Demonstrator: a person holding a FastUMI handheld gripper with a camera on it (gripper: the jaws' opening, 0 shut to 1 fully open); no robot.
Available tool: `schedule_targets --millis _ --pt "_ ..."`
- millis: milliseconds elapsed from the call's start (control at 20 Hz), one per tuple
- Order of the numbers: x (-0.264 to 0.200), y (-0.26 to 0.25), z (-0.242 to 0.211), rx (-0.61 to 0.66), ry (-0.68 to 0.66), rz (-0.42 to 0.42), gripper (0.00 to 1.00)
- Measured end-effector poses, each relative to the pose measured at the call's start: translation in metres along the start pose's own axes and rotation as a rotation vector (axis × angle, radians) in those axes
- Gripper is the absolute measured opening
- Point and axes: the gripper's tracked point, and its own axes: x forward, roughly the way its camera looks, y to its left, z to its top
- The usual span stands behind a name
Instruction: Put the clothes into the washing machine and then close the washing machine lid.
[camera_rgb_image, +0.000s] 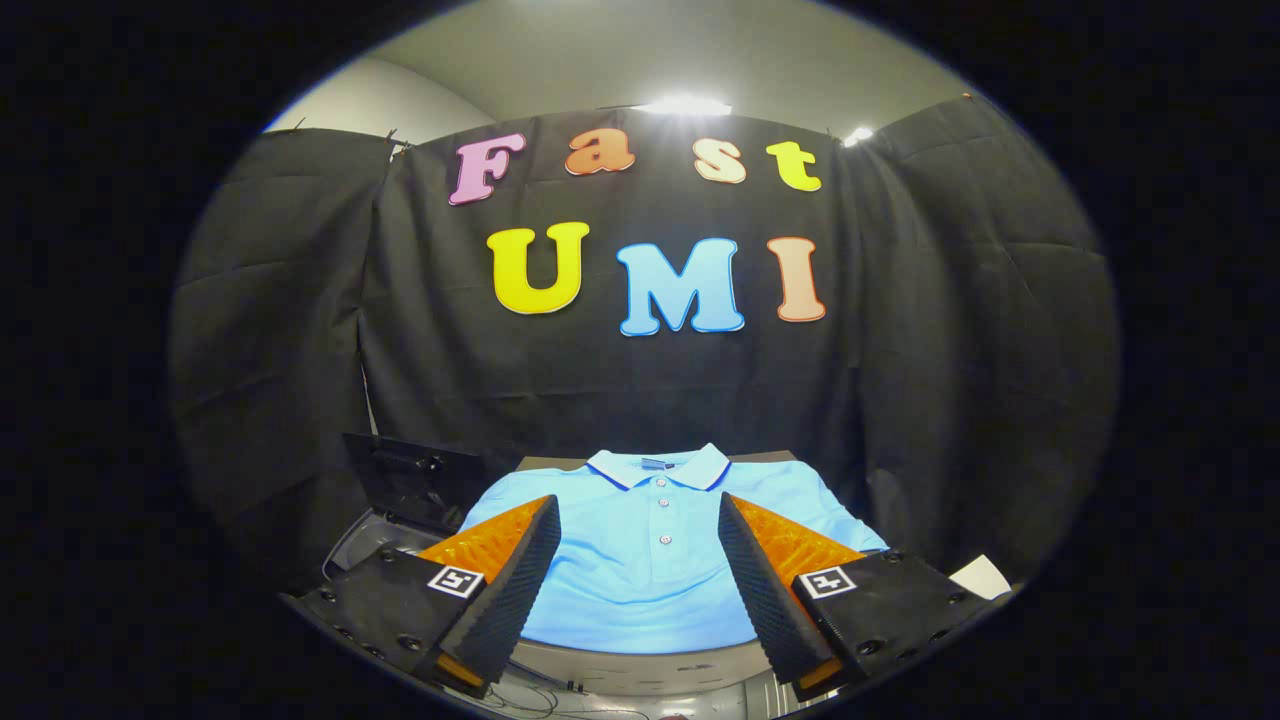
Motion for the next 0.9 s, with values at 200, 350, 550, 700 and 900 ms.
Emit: schedule_targets --millis 200,350,550,700,900 --pt "0.027 -0.007 -0.003 -0.031 0.059 0.003 0.99" --pt "0.046 -0.009 -0.007 -0.051 0.104 0.008 0.99" --pt "0.071 -0.009 -0.012 -0.054 0.167 0.032 0.98" --pt "0.087 -0.008 -0.023 -0.04 0.229 0.064 0.99" --pt "0.108 -0.011 -0.038 -0.039 0.298 0.062 0.98"
